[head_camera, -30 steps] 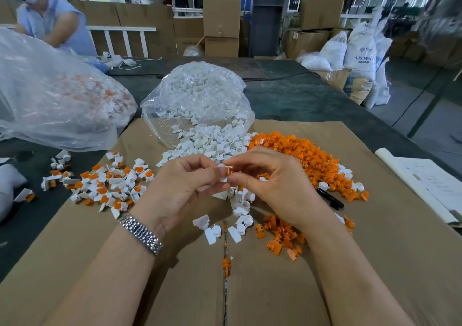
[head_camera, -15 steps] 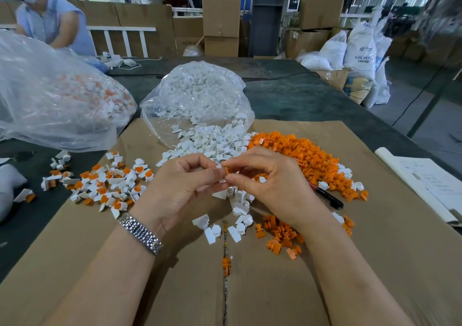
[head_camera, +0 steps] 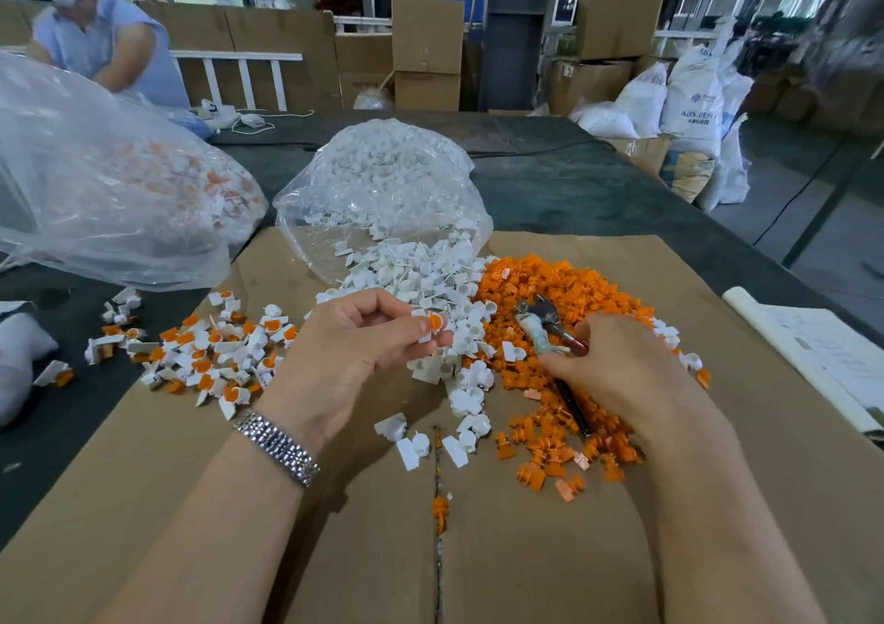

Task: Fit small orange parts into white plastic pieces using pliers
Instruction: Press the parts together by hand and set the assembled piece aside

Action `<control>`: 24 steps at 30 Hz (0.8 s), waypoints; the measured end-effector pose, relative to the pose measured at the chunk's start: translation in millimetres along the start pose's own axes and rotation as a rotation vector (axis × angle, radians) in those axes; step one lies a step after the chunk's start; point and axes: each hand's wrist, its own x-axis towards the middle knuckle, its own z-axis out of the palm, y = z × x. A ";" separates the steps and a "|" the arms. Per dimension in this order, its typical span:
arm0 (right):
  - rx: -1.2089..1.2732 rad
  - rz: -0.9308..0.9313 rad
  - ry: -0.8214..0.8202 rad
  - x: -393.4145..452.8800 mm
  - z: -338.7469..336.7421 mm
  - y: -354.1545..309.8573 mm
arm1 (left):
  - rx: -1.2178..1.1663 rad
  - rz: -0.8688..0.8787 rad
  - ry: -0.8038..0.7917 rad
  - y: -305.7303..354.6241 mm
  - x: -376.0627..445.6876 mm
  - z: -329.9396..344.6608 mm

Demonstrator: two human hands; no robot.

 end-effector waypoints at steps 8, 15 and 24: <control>0.099 -0.002 0.059 -2.8 -0.8 -9.0 | -0.095 -0.028 0.066 1.5 1.3 -3.8; 0.656 -0.184 -0.199 -23.5 -31.2 -25.5 | -0.071 -0.006 0.113 3.4 4.5 -10.1; 0.494 -0.358 -0.481 -50.2 -12.1 -58.6 | -0.173 -0.006 0.091 4.5 6.2 -15.3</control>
